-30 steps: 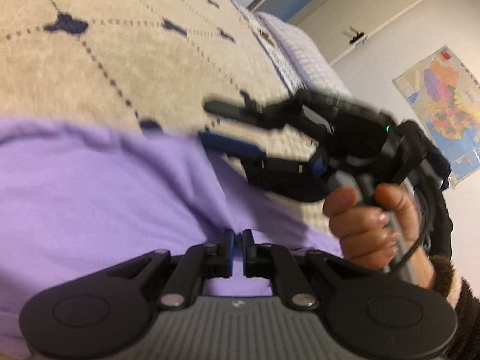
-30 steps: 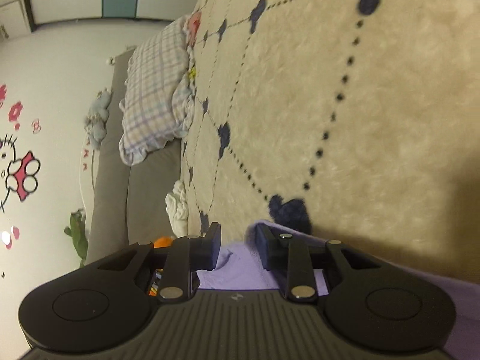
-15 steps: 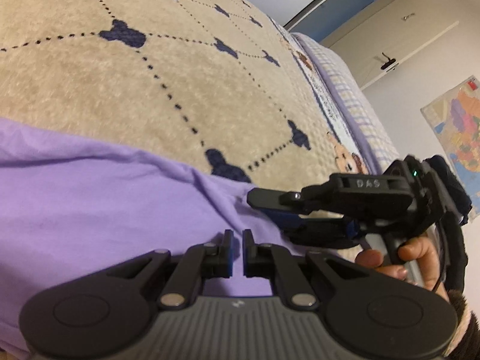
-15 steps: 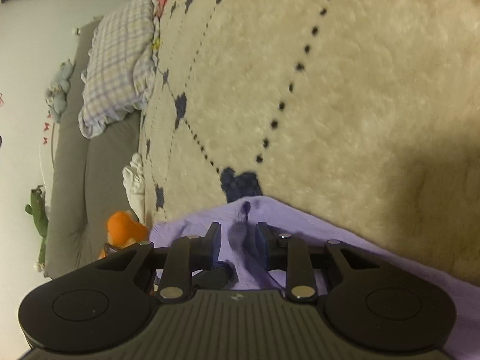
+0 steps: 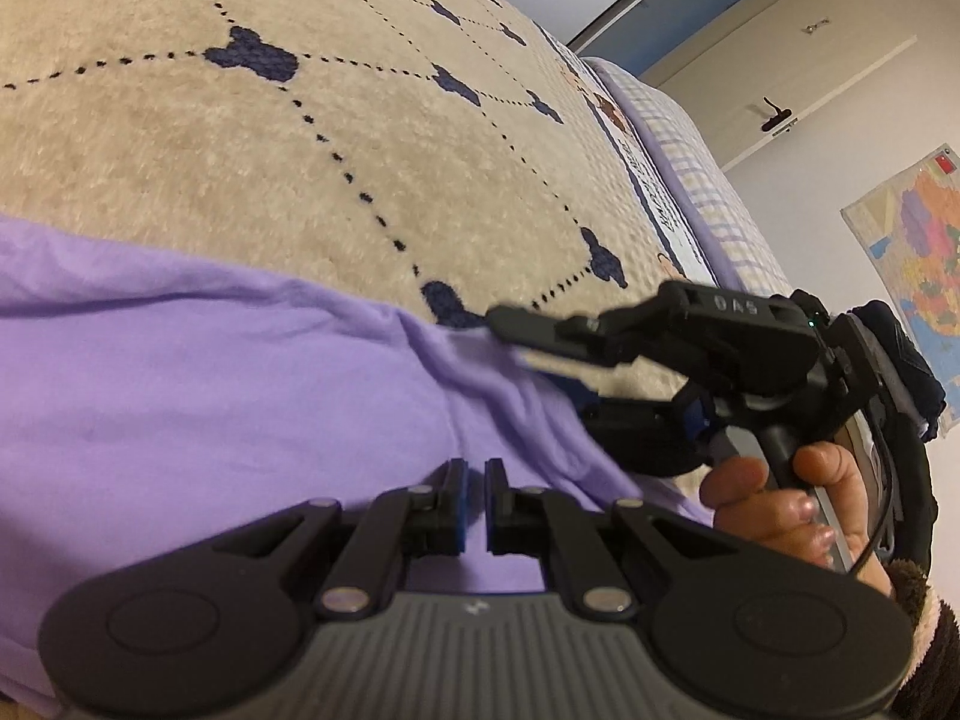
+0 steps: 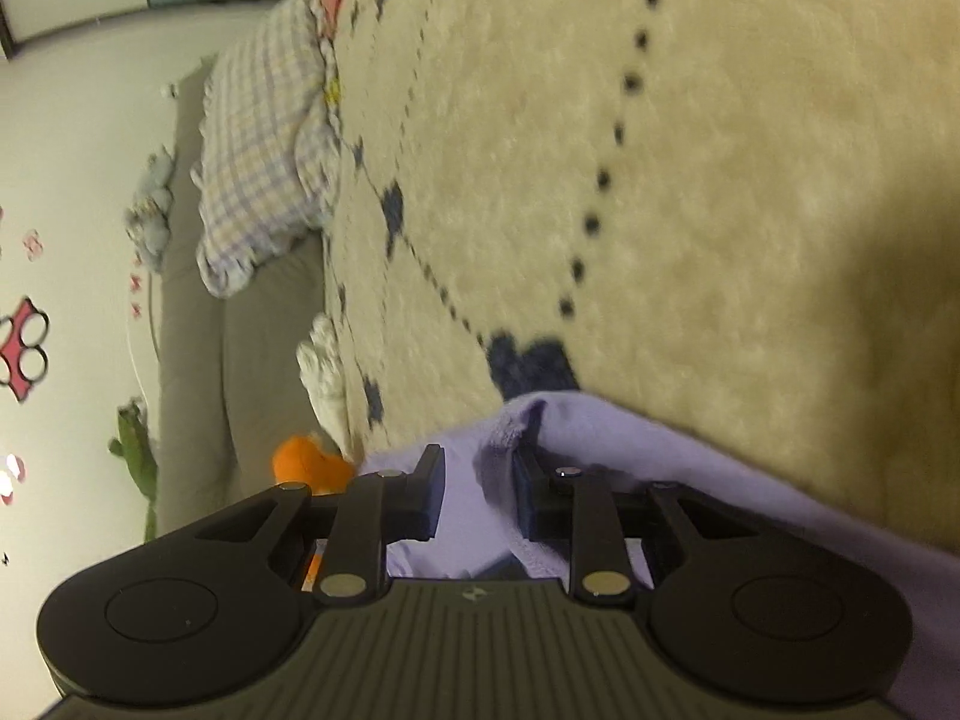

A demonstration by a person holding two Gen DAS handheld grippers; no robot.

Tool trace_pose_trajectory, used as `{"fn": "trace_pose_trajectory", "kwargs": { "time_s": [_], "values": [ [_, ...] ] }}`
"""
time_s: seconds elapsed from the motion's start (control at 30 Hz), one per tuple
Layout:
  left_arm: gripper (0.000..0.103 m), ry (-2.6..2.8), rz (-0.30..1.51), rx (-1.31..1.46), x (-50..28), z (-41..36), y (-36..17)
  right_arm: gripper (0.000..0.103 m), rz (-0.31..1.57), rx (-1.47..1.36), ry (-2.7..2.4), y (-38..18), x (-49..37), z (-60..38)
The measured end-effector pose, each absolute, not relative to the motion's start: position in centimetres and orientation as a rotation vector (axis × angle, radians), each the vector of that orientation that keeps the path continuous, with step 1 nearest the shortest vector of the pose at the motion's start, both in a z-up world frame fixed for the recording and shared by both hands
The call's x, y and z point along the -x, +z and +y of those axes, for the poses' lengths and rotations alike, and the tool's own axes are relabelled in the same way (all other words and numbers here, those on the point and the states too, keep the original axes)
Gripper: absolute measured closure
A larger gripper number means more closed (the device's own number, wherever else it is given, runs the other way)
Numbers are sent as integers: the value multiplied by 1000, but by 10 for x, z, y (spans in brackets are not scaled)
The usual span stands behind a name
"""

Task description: Fold clothes

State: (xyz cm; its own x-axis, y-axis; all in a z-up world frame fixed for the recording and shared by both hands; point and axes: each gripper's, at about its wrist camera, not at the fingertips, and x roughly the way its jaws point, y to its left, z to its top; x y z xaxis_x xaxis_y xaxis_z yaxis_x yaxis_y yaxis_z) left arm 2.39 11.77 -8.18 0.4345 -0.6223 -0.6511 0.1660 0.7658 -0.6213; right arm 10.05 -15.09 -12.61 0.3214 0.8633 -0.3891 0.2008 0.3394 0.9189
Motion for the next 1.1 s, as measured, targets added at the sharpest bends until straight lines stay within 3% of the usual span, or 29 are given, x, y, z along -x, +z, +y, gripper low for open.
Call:
{"fn": "trace_pose_trajectory", "kwargs": {
  "time_s": [0.1,0.17,0.33,0.5,0.67,0.83,0.9,0.97,1.1],
  "values": [
    [99,-521,1011,511,-24,117,-82,77,1156,-1200,581,-126,-105,-157],
    [99,-522,1011,509,-24,117,-81,87,1146,-1179,571,-125,-106,-157],
    [99,-528,1009,493,-24,116,-80,100,1094,-1025,548,-112,-107,-148],
    [99,-535,1007,475,-23,114,-80,100,955,-816,550,-88,-108,-141],
    [99,-538,1015,469,-25,114,-80,101,945,-662,521,-102,-110,-134],
    [98,-543,1021,451,-28,112,-78,99,944,-597,526,-92,-107,-137],
    [98,-545,1022,440,-29,110,-77,94,941,-594,509,-87,-105,-136],
    [96,-547,1023,429,-30,109,-77,76,942,-598,478,-84,-102,-139],
    [96,-545,1023,415,-30,106,-75,76,932,-599,428,-78,-94,-150]
  ]
}}
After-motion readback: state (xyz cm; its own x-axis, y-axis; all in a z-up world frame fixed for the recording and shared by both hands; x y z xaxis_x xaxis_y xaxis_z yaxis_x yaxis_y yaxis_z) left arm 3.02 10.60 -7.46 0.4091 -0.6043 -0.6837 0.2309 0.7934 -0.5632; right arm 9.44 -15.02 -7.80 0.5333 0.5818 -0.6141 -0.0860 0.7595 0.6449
